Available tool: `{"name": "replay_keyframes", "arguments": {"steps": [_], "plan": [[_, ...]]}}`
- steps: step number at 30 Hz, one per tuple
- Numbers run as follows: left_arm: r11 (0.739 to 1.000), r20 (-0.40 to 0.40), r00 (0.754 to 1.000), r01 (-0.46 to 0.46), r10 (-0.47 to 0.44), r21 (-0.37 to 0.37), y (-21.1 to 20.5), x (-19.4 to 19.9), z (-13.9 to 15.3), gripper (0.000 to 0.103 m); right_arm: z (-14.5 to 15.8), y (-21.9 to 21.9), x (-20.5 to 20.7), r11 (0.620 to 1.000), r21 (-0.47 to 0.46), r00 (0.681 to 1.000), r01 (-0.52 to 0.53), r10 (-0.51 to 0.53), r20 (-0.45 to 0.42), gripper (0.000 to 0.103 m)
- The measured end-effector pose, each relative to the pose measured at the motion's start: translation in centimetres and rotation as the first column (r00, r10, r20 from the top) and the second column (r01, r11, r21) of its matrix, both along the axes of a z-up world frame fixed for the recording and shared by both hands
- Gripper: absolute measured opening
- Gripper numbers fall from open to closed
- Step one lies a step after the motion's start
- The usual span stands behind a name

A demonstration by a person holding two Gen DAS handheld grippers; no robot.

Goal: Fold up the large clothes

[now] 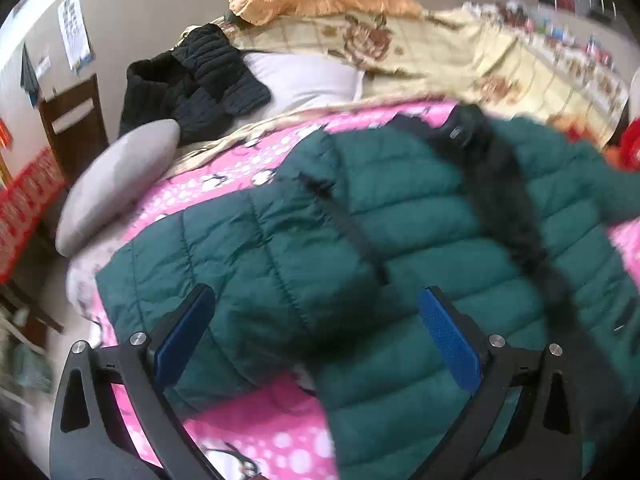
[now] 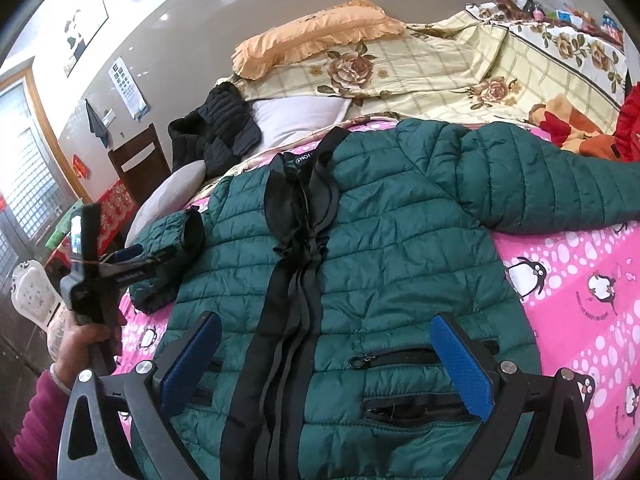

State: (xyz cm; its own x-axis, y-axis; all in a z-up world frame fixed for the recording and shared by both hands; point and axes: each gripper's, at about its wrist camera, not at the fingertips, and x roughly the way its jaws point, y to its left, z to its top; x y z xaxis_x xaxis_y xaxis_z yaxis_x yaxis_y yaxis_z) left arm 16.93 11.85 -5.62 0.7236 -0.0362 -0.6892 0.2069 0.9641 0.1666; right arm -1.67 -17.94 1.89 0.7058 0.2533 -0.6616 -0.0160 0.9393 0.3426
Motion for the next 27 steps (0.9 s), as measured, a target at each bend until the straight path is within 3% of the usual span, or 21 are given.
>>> {"name": "replay_keyframes", "arguments": {"steps": [4,12,13,18,20,26,27], "plan": [[0.99,0.01,1.0,0.022,-0.024,0.141,-0.5,0.4,-1.8,0.103,0.0,-0.1,0.0,1.0,-0.014,1.0,-0.002,0.002,-0.004,0.103],[0.988,-0.049,0.999,-0.014,0.022,0.151,1.2,3.6,-4.2,0.1,-0.5,0.2,0.6,1.0,-0.007,1.0,-0.006,0.006,-0.019,0.103],[0.991,-0.05,0.999,-0.01,0.017,0.13,1.5,3.7,-4.2,0.096,-0.5,0.3,0.6,1.0,-0.014,1.0,-0.009,0.009,-0.019,0.103],[0.999,-0.055,0.998,0.013,-0.016,-0.044,2.9,3.4,-2.2,0.034,-0.9,0.2,0.8,1.0,-0.015,0.999,-0.013,0.013,-0.036,0.103],[0.997,-0.05,0.998,0.021,-0.024,-0.07,2.8,3.1,-1.3,0.025,-0.9,0.0,0.8,1.0,0.001,0.999,-0.008,0.008,-0.041,0.103],[0.961,0.022,0.993,0.116,-0.114,-0.249,0.6,0.2,3.7,0.024,-0.5,-0.8,0.3,1.0,-0.008,0.999,0.021,-0.021,-0.024,0.103],[0.943,0.037,0.987,0.158,-0.154,-0.293,-0.4,-0.4,5.0,0.023,-0.5,-1.0,0.3,1.0,-0.007,0.999,0.027,-0.027,-0.029,0.103]]}}
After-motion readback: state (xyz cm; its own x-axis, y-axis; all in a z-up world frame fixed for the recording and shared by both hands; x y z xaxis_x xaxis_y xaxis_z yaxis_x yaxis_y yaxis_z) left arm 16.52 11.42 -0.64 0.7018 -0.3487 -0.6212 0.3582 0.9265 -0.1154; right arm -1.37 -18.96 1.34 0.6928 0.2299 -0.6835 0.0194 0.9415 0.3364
